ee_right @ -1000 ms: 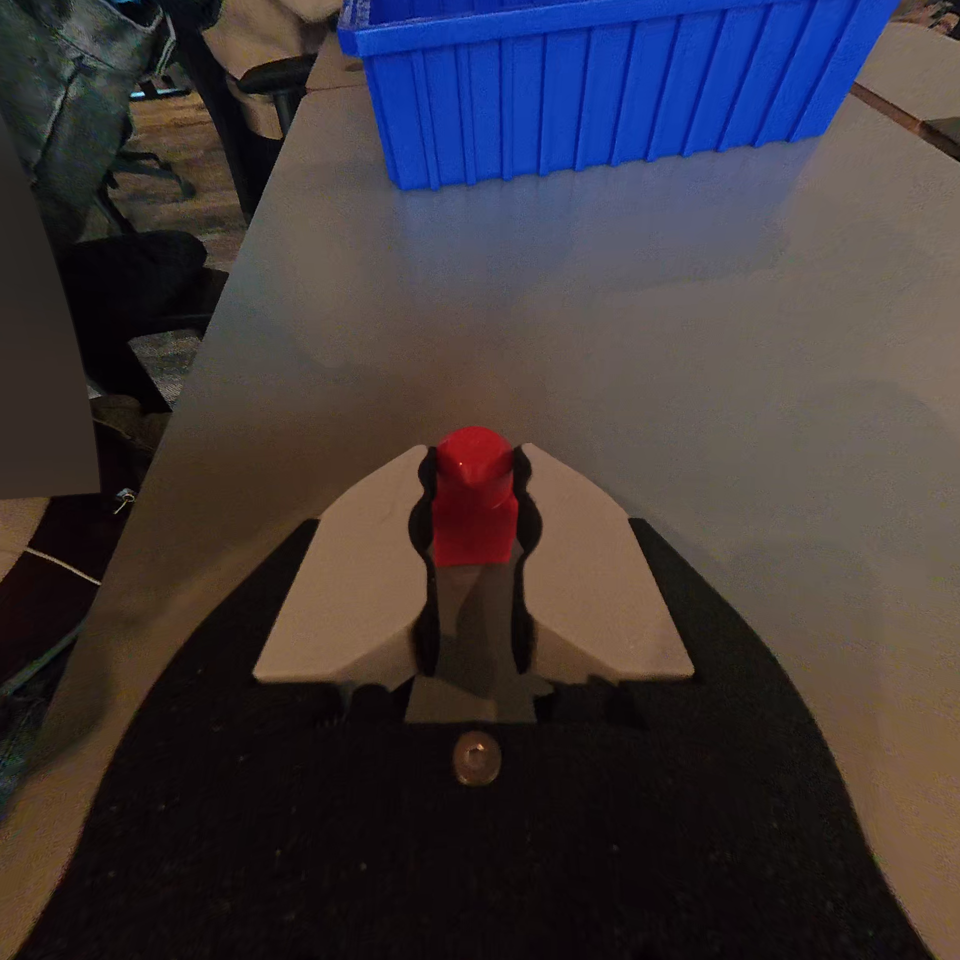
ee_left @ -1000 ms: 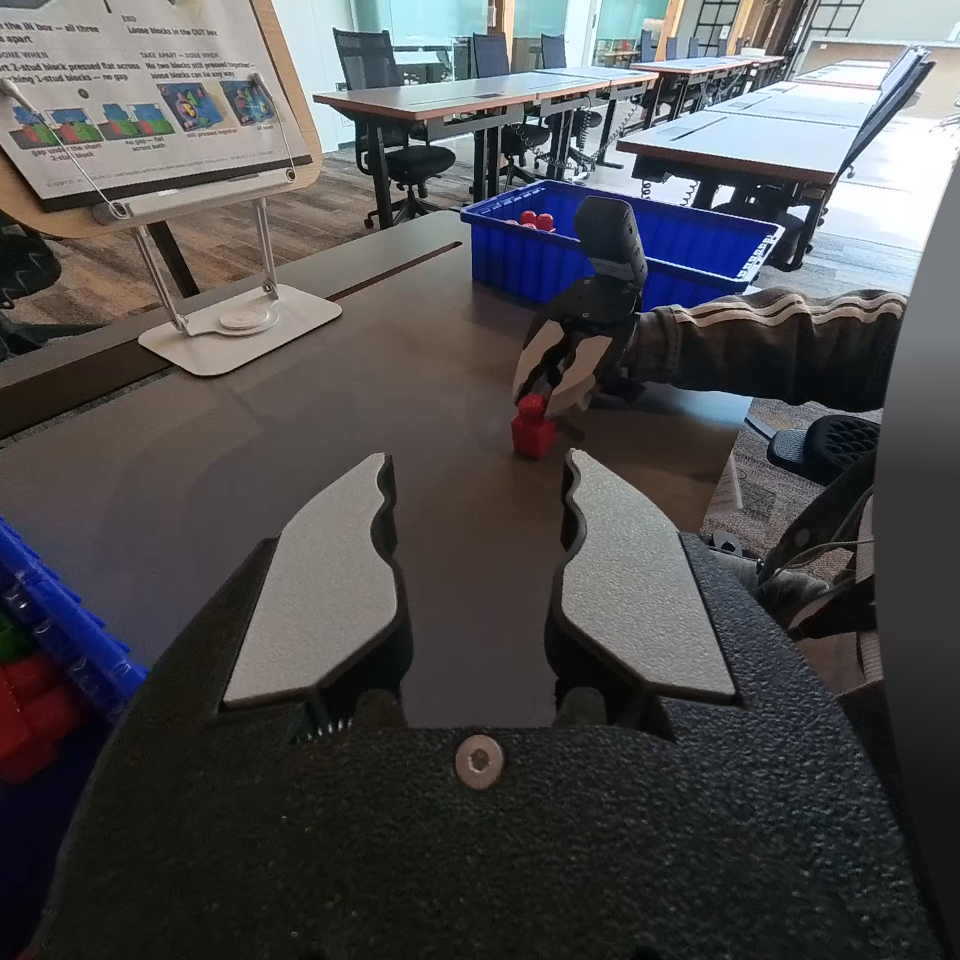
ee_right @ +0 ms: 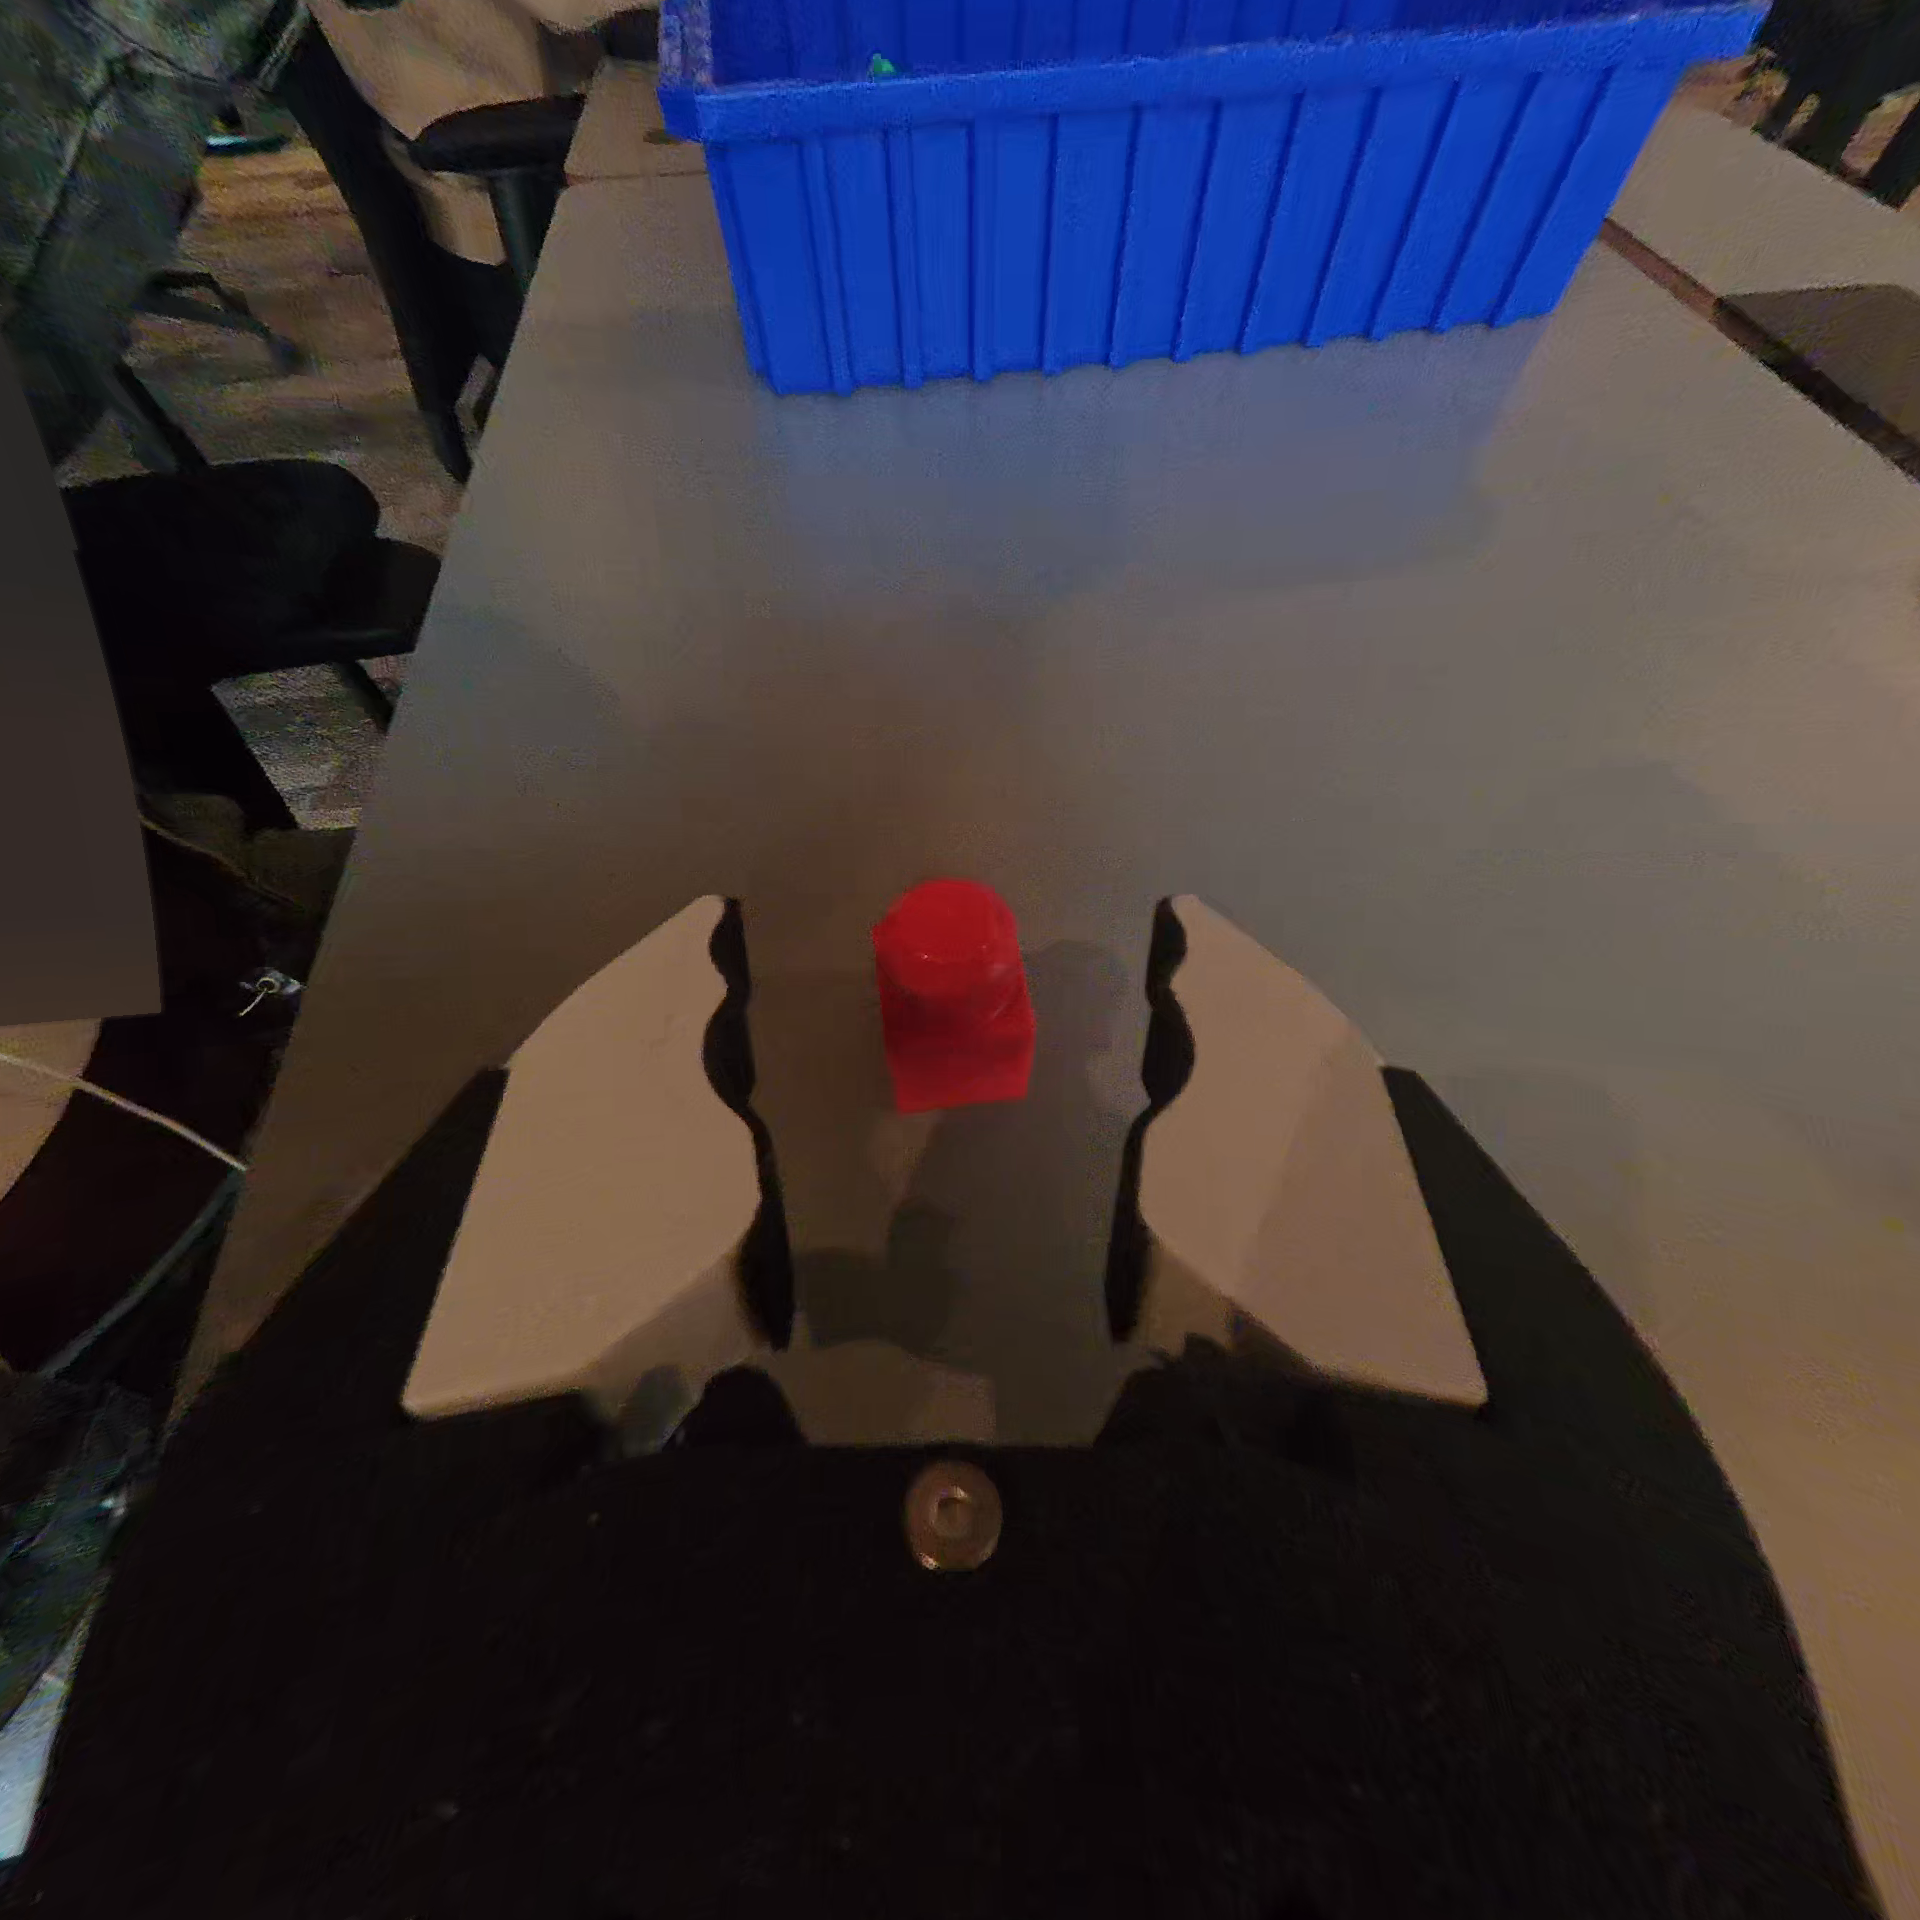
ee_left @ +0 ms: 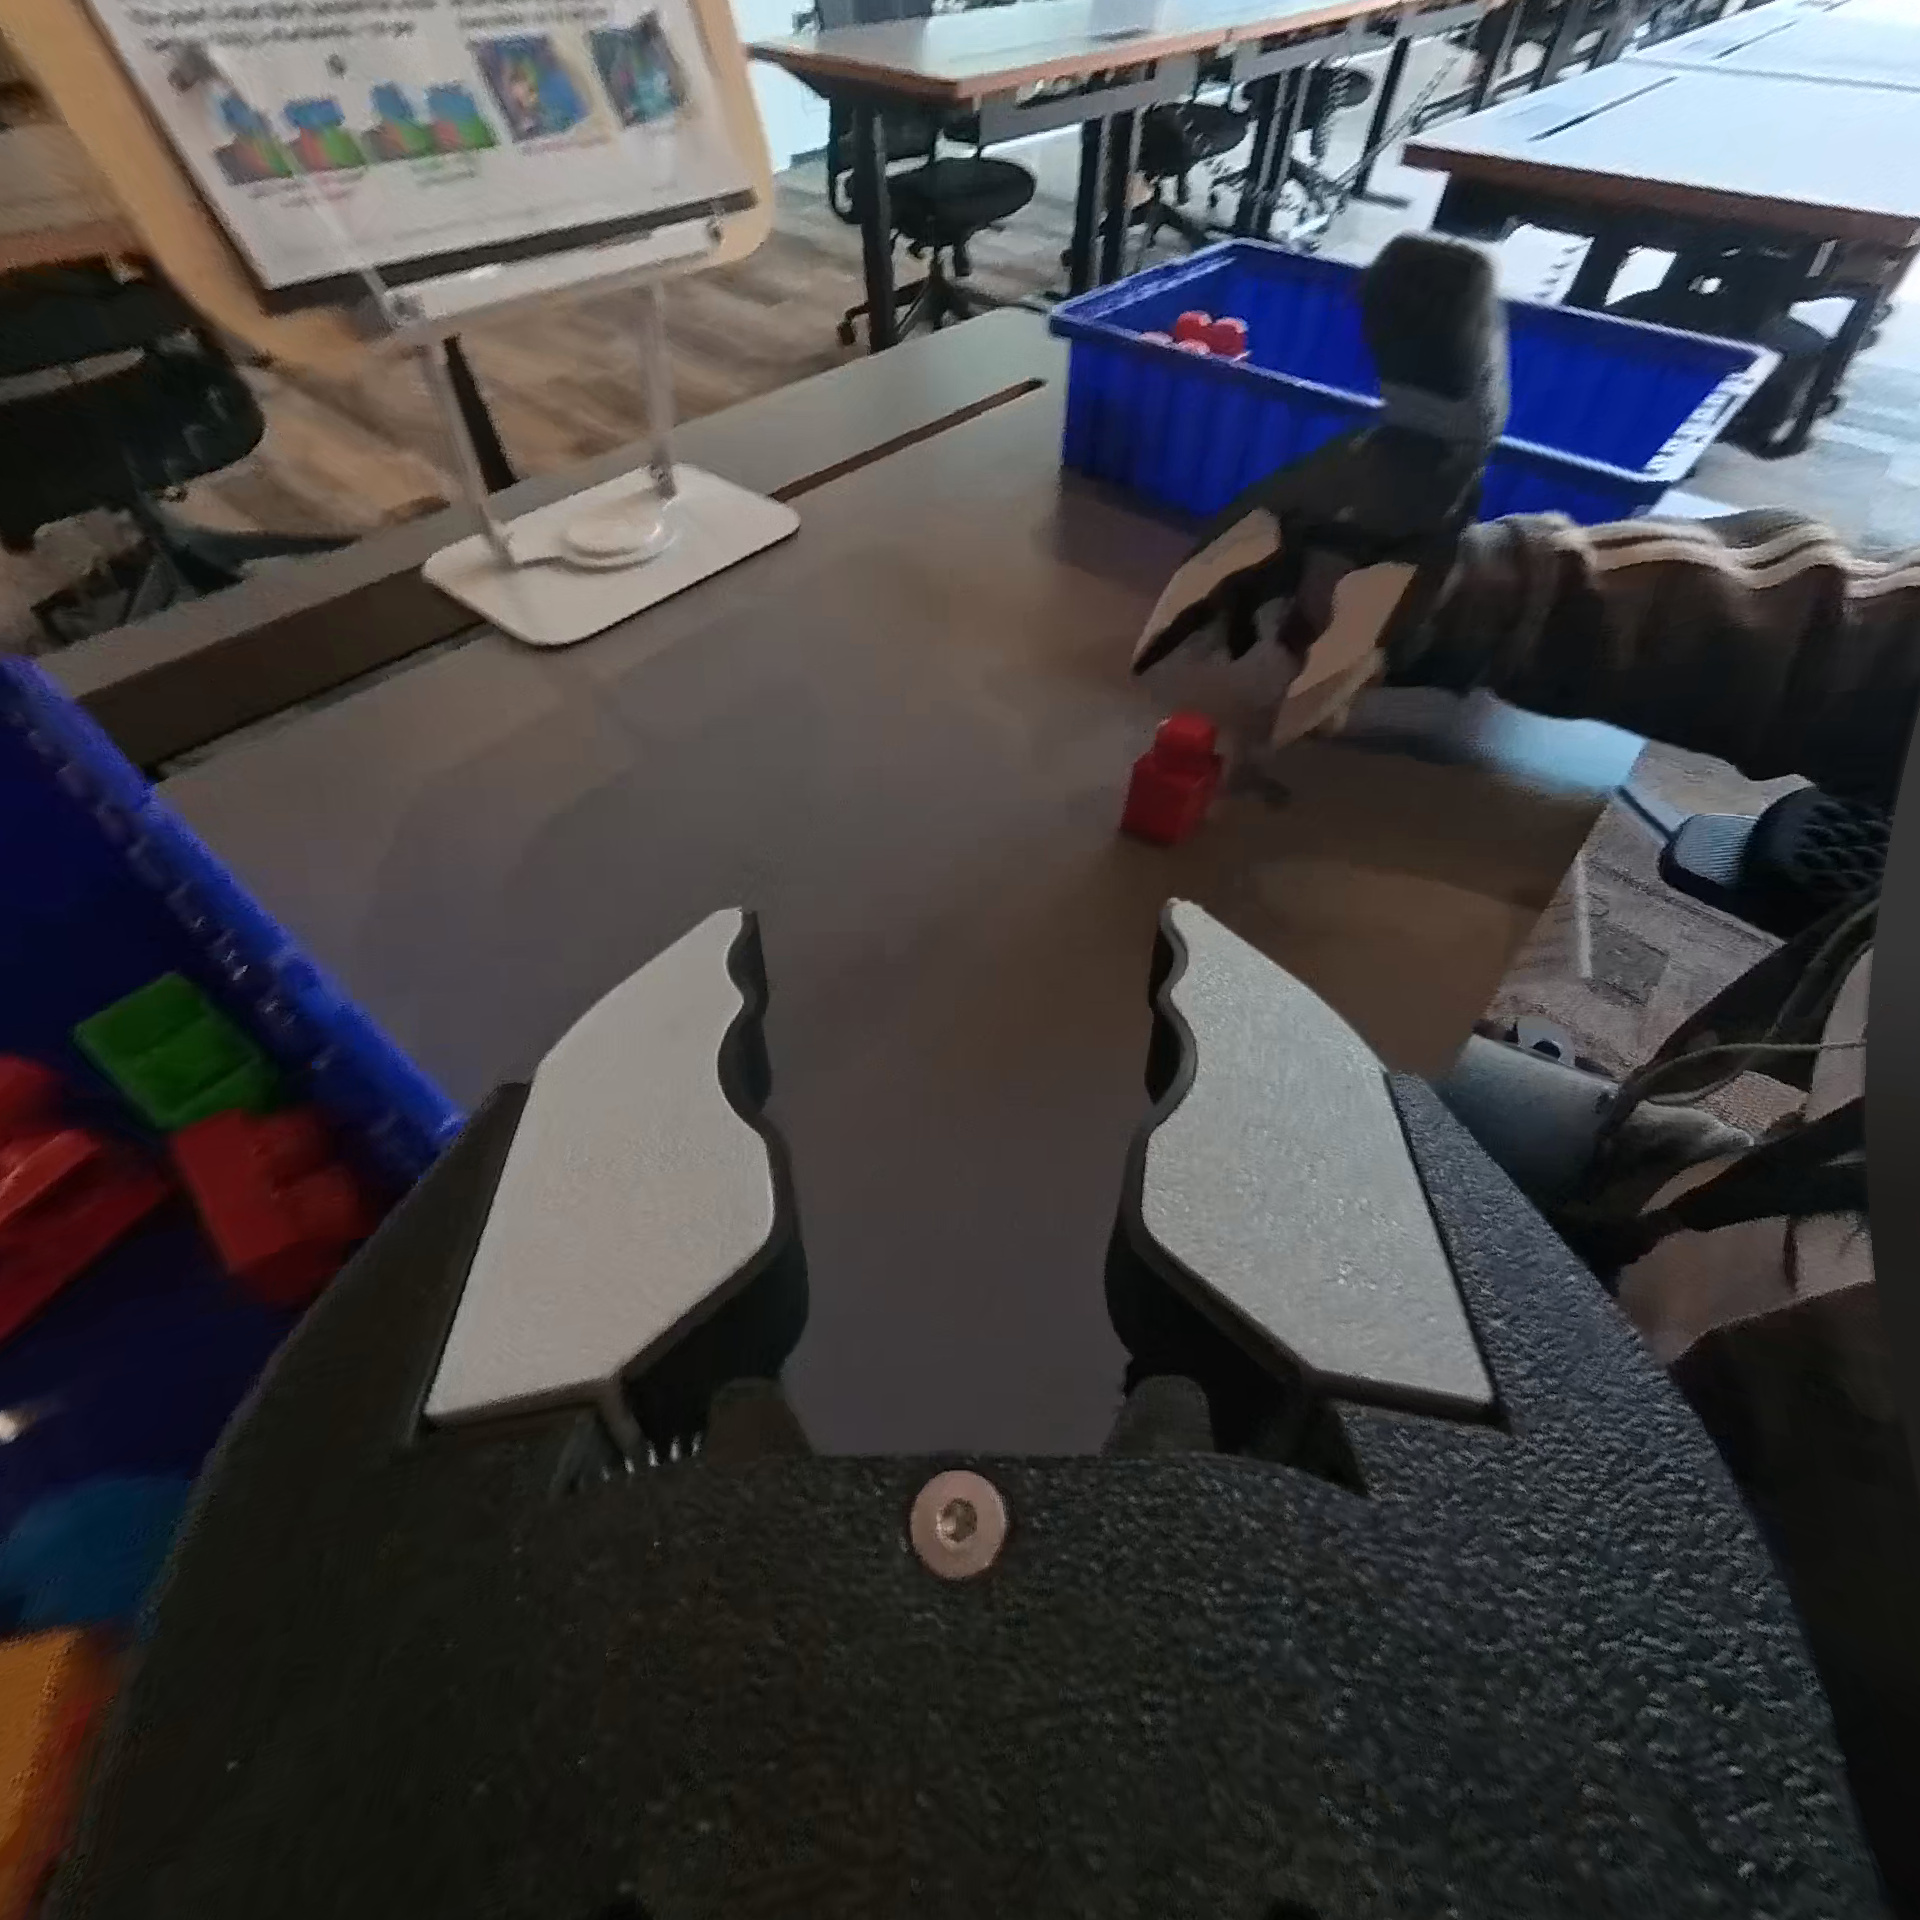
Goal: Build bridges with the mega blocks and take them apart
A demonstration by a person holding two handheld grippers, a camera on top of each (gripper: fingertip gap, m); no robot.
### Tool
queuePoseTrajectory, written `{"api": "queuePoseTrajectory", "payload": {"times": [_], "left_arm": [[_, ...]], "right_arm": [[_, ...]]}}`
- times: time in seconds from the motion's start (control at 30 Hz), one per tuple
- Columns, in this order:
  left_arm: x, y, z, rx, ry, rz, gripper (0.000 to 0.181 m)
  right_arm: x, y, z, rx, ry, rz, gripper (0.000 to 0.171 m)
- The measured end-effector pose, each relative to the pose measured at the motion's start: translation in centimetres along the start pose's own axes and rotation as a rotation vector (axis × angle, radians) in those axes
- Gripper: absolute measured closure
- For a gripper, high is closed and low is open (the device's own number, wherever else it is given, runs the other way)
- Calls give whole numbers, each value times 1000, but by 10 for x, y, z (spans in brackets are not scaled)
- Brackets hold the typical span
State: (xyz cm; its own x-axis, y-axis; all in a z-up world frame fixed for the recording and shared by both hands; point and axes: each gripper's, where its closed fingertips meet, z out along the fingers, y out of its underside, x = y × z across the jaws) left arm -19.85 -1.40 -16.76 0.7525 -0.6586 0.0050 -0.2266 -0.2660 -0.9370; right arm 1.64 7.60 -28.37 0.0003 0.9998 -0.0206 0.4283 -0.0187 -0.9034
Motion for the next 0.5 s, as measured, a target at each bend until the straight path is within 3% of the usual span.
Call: {"api": "queuePoseTrajectory", "payload": {"times": [0.3, 0.5], "left_arm": [[-125, 43, -59, -299, -291, -22, 112], [-192, 91, -81, -652, -247, -25, 123]], "right_arm": [[-7, -46, -49, 161, 123, -67, 102], [-14, -59, -70, 222, 177, -94, 104]]}}
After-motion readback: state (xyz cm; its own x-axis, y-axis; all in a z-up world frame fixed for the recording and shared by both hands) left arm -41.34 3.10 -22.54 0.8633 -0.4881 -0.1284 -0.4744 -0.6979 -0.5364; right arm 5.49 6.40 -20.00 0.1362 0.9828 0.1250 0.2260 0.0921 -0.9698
